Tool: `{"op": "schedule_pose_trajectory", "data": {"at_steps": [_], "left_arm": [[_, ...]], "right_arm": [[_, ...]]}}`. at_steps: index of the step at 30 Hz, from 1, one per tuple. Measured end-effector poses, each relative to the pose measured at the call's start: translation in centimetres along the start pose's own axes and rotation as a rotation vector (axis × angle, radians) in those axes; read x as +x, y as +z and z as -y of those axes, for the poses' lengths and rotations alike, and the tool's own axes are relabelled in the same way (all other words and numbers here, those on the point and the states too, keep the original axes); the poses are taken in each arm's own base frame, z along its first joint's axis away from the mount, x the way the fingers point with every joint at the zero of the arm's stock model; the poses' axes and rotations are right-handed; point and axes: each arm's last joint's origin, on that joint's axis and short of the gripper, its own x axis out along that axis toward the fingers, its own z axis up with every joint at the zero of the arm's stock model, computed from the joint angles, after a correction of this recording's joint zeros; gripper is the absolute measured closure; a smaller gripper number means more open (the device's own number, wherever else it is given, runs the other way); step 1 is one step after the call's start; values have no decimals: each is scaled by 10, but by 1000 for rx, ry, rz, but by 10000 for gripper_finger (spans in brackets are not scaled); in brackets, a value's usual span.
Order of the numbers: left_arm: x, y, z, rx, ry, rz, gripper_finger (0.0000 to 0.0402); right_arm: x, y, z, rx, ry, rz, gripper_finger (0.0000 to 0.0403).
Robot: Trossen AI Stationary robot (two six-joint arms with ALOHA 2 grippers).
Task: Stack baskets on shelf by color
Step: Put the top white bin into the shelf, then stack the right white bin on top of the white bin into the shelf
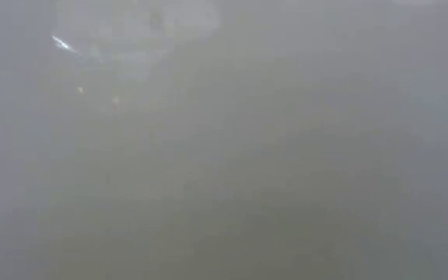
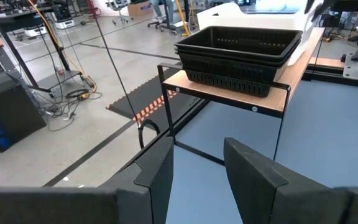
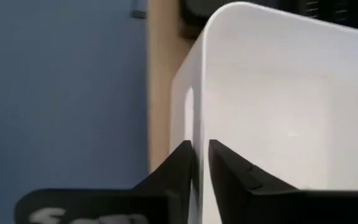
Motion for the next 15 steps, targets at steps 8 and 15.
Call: {"op": "schedule_pose_trajectory", "data": {"at_steps": [8, 15], "left_arm": [[0, -1, 0, 4, 0, -14, 256], [0, 0, 0, 24, -4, 0, 256]], "right_arm": [[-32, -3, -4, 61, -48, 171, 304], [-62, -3, -24, 89, 89, 383, 297]]}}
